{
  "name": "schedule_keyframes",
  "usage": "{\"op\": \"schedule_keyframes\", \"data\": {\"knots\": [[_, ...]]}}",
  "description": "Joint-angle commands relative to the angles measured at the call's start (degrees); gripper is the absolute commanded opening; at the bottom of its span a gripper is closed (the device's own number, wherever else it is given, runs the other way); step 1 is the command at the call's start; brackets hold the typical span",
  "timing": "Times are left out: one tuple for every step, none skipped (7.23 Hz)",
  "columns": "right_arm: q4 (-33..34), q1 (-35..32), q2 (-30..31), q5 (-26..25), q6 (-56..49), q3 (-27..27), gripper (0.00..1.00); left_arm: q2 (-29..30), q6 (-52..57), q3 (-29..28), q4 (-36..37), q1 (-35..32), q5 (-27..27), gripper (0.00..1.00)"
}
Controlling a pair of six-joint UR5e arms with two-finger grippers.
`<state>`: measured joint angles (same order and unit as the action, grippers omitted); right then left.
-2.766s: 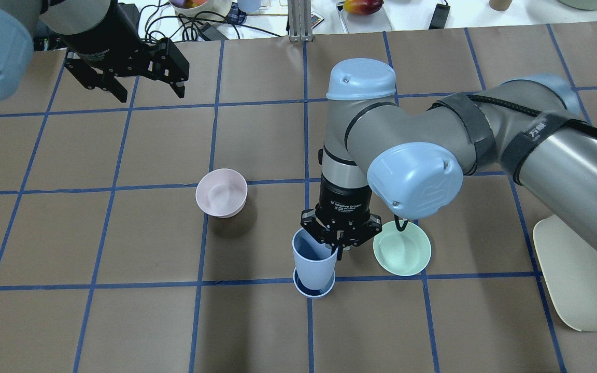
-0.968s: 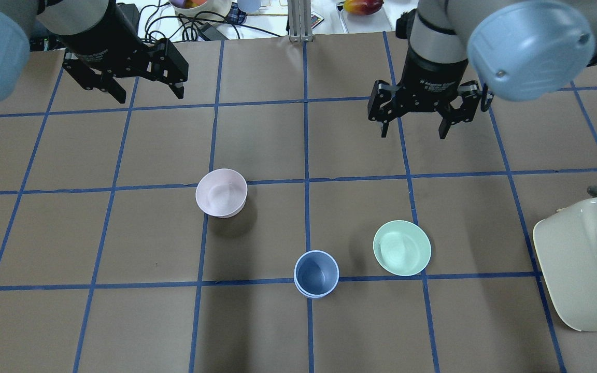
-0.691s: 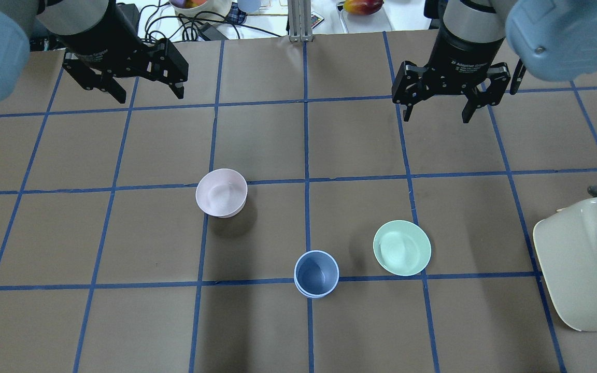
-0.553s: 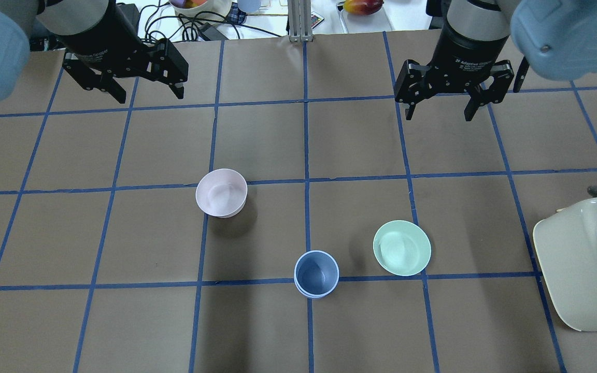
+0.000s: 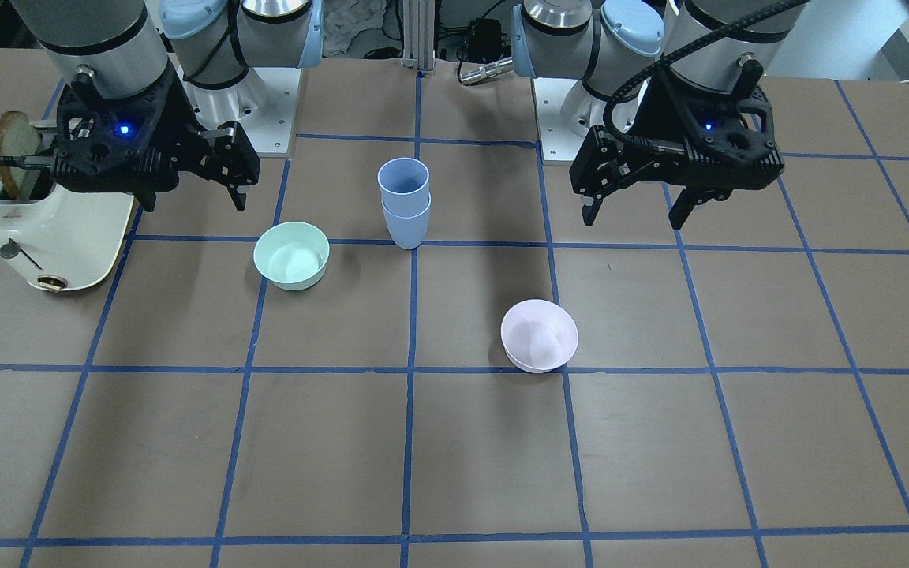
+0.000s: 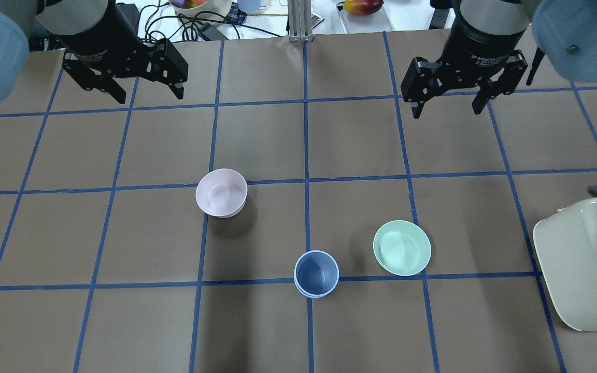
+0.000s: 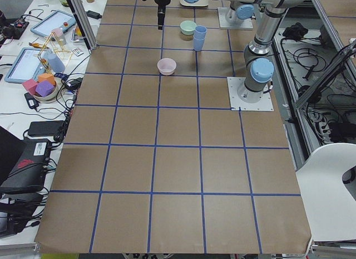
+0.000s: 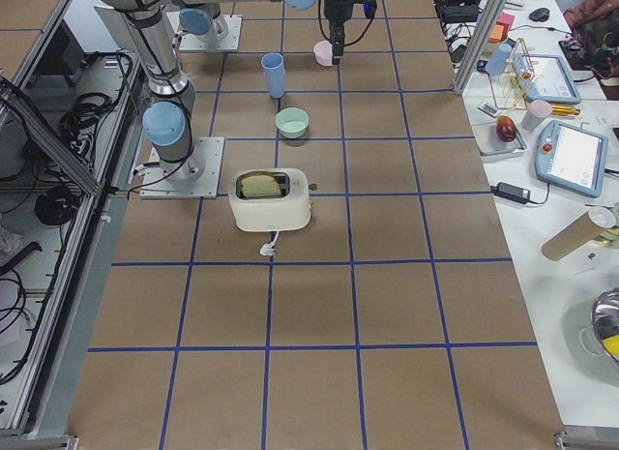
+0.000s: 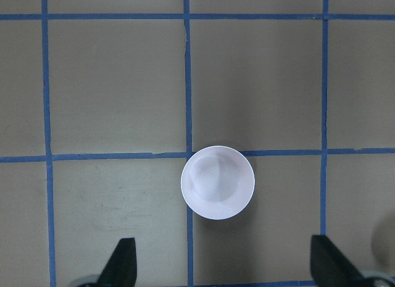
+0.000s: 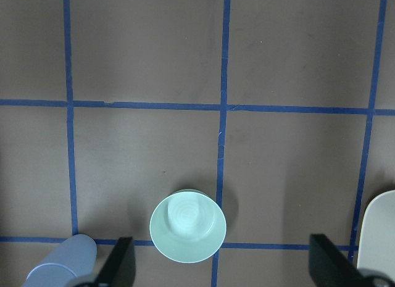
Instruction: Stack blue cups with both arms
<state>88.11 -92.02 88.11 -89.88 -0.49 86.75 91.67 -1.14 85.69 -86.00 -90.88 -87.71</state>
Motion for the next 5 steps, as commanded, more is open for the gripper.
{"op": "schedule_keyframes", "data": {"knots": [[0.2, 0.4, -0.1, -0.1, -0.4, 0.0, 1.00, 0.0, 0.0, 0.0, 0.0, 0.0, 0.0, 1.00], [0.0, 1.3, 0.0, 0.0, -0.5, 0.0, 1.00, 0.0, 0.0, 0.2, 0.0, 0.0, 0.0, 1.00], [0.0, 1.4, 0.0, 0.1, -0.5, -0.1, 1.00, -0.1, 0.0, 0.2, 0.0, 0.0, -0.1, 1.00], [0.0, 1.4, 0.0, 0.4, -0.4, -0.1, 1.00, -0.4, -0.1, 0.2, -0.7, -0.1, -0.8, 1.00], [0.0, 1.4, 0.0, 0.5, -0.4, -0.2, 1.00, -0.5, -0.1, 0.0, -1.1, -0.1, -3.7, 1.00]]}}
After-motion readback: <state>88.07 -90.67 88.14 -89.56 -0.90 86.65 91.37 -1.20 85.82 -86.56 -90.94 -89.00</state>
